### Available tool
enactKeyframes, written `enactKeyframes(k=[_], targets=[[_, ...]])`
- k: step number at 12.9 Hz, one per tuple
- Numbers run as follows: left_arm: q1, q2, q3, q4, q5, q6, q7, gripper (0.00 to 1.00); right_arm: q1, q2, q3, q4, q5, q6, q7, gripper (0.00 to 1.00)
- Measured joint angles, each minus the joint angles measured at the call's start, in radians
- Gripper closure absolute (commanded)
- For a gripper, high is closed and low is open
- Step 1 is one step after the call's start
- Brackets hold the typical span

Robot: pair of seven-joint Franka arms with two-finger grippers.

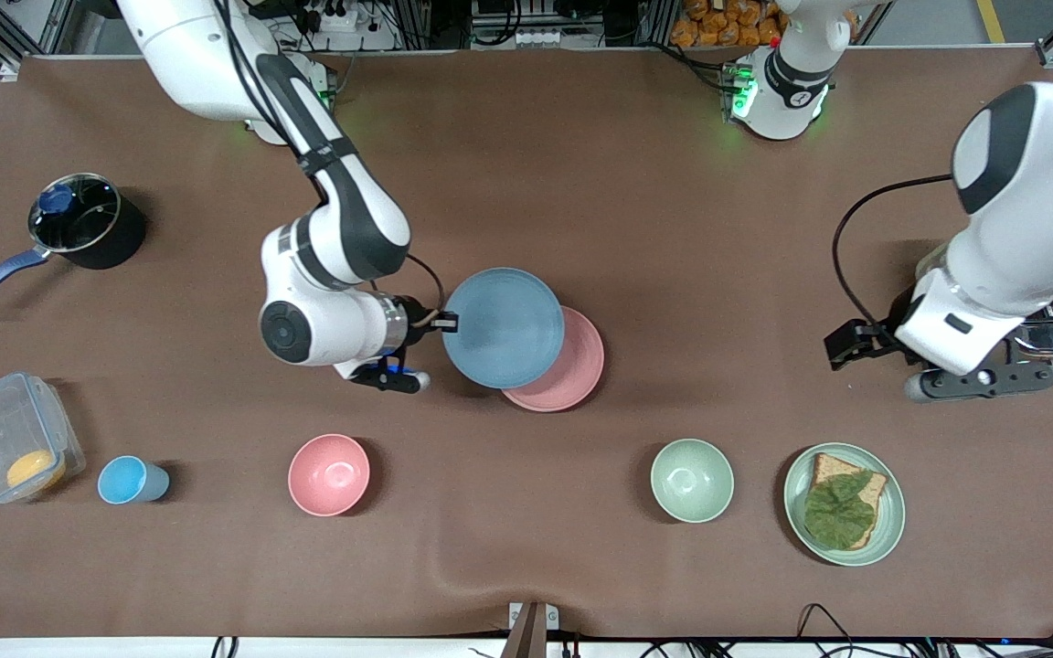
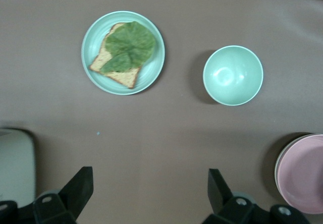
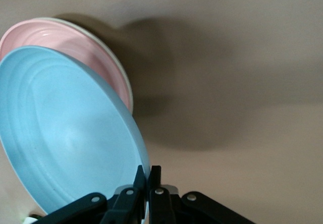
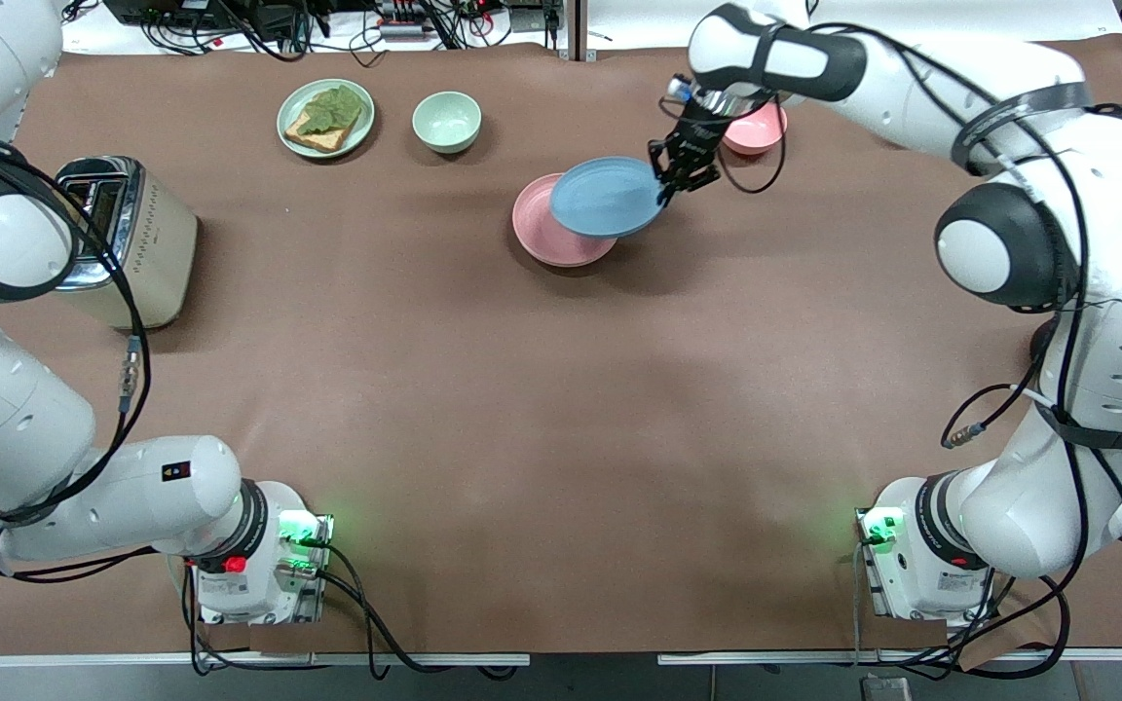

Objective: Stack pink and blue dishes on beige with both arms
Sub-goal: 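Lower the blue plate onto the pink plate and open the right gripper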

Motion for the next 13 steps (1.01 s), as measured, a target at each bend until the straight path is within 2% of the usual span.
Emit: enactKeyframes(k=[5, 10, 12, 13], targets=[[0.015, -0.075, -0.003, 0.016, 0.0, -0.086, 0.003, 0.0, 0.069, 0.089, 0.0, 0.037, 0.083, 0.094, 0.0, 1.0], [0.04, -0.155, 0.0, 0.017, -0.004, -0.113, 0.051, 0.0, 0.07, 0.109, -0.003, 0.042, 0.085, 0.142, 0.0, 1.0], [0.011, -0.172, 0.045, 0.016, -0.01, -0.148, 0.092, 0.0, 0.071, 0.123, -0.003, 0.045, 0.086, 0.162, 0.0, 1.0], [-0.035, -0.175, 0.108, 0.016, -0.024, -0.157, 0.111, 0.0, 0.071, 0.127, -0.003, 0.047, 0.086, 0.162, 0.0, 1.0]])
